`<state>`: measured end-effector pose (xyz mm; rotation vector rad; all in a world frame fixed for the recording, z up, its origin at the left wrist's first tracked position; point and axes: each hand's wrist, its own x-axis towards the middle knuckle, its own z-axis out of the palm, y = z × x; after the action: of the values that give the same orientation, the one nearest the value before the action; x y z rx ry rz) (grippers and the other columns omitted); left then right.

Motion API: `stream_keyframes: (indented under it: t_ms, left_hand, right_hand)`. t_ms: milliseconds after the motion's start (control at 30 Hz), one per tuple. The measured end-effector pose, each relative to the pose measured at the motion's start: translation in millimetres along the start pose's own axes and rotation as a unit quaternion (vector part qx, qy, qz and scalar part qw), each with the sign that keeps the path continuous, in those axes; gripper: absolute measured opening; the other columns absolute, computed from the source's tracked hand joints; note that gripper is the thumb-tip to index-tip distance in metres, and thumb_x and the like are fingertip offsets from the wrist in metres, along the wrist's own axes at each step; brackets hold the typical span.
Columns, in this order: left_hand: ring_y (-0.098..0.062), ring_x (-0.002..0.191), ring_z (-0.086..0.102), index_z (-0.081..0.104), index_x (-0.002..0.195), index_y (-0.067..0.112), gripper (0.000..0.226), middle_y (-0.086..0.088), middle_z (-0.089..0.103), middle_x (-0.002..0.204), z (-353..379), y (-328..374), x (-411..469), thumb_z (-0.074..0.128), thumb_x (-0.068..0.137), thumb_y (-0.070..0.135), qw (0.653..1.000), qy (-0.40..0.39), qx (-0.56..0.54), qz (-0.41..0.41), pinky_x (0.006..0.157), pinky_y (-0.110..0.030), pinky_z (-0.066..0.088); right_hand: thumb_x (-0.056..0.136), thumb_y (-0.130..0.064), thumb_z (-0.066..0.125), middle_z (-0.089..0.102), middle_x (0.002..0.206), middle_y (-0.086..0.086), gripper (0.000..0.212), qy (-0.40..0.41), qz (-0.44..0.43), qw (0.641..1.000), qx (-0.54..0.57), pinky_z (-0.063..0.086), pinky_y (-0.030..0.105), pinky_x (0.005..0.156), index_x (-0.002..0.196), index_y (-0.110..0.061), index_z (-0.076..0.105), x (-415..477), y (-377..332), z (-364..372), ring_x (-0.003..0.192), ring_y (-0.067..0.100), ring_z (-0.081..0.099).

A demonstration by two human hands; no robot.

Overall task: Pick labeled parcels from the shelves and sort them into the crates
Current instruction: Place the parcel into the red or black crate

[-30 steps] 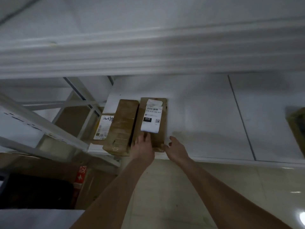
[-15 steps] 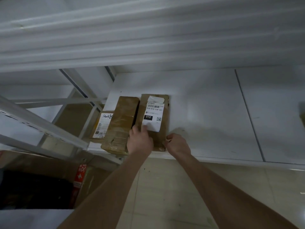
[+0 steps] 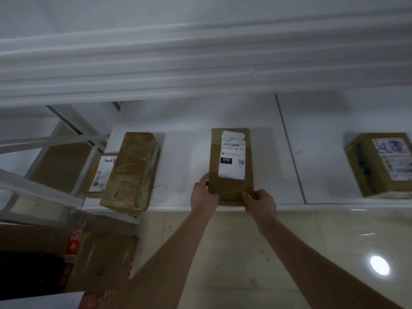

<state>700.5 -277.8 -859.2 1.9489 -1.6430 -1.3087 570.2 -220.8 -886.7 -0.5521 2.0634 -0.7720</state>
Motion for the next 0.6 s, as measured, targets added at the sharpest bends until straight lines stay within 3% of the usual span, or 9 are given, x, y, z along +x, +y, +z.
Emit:
stream_keyframes:
  t_ms: [67,133,200,300,367,433,600]
  left_hand:
    - [-0.022,0.117,0.054,0.04,0.143,0.023,0.068,-0.004,0.05,0.134,16,13,-4,0.054,0.083,-0.004,1.0,-0.017,0.015,0.021,0.096,-0.027,0.046]
    - [-0.022,0.12,0.052,0.037,0.145,0.02,0.066,-0.005,0.046,0.138,33,24,-5,0.054,0.085,-0.002,0.999,-0.032,0.018,0.033,0.099,-0.028,0.045]
    - [-0.023,0.123,0.051,0.032,0.147,0.018,0.065,-0.005,0.042,0.142,48,32,-7,0.054,0.088,0.002,0.997,-0.058,0.022,0.045,0.101,-0.033,0.046]
    - [-0.023,0.127,0.047,0.028,0.149,0.018,0.063,-0.006,0.037,0.146,57,36,-14,0.054,0.093,0.009,0.993,-0.086,0.048,0.06,0.102,-0.029,0.043]
    - [-0.023,0.129,0.045,0.027,0.149,0.019,0.063,-0.006,0.035,0.148,48,35,-21,0.055,0.093,0.011,0.994,-0.07,0.063,0.061,0.101,-0.028,0.04]
    - [-0.023,0.128,0.045,0.026,0.149,0.019,0.064,-0.005,0.032,0.149,26,31,-28,0.055,0.092,0.011,0.995,-0.044,0.081,0.049,0.099,-0.027,0.04]
    - [-0.025,0.131,0.042,0.028,0.147,0.016,0.066,-0.006,0.032,0.148,-50,0,-27,0.059,0.089,0.014,0.989,0.058,0.136,0.03,0.103,-0.036,0.041]
  right_hand:
    - [0.088,-0.03,0.064,0.068,0.093,0.012,0.019,0.036,0.003,0.999,0.015,0.053,0.044,0.083,0.092,-0.013,0.055,2,3,-16,0.09,0.031,0.065]
    - [0.091,-0.023,0.06,0.066,0.101,0.009,0.018,0.055,-0.008,0.998,0.008,0.05,0.037,0.08,0.105,-0.012,0.056,8,4,-32,0.095,0.03,0.063]
    - [0.092,-0.014,0.056,0.059,0.106,0.007,0.032,0.051,-0.028,0.998,-0.013,0.041,0.029,0.076,0.123,-0.01,0.051,15,2,-47,0.099,0.027,0.059]
    - [0.09,-0.017,0.058,0.044,0.138,0.013,0.061,0.056,-0.036,0.995,-0.072,0.045,0.039,0.089,0.144,-0.012,0.03,16,3,-58,0.121,0.032,0.05]
    - [0.09,-0.021,0.057,0.029,0.15,0.012,0.068,0.08,-0.035,0.987,-0.133,0.039,0.047,0.103,0.149,-0.017,0.022,9,4,-60,0.132,0.034,0.036]
    - [0.089,-0.022,0.057,0.026,0.15,0.011,0.066,0.09,-0.058,0.98,-0.168,0.037,0.048,0.106,0.147,-0.02,0.026,-6,-3,-54,0.134,0.032,0.031]
    - [0.09,-0.031,0.058,0.029,0.149,0.01,0.062,-0.011,-0.149,0.969,-0.198,0.033,0.04,0.107,0.145,-0.021,0.032,-47,-41,10,0.135,0.029,0.029]
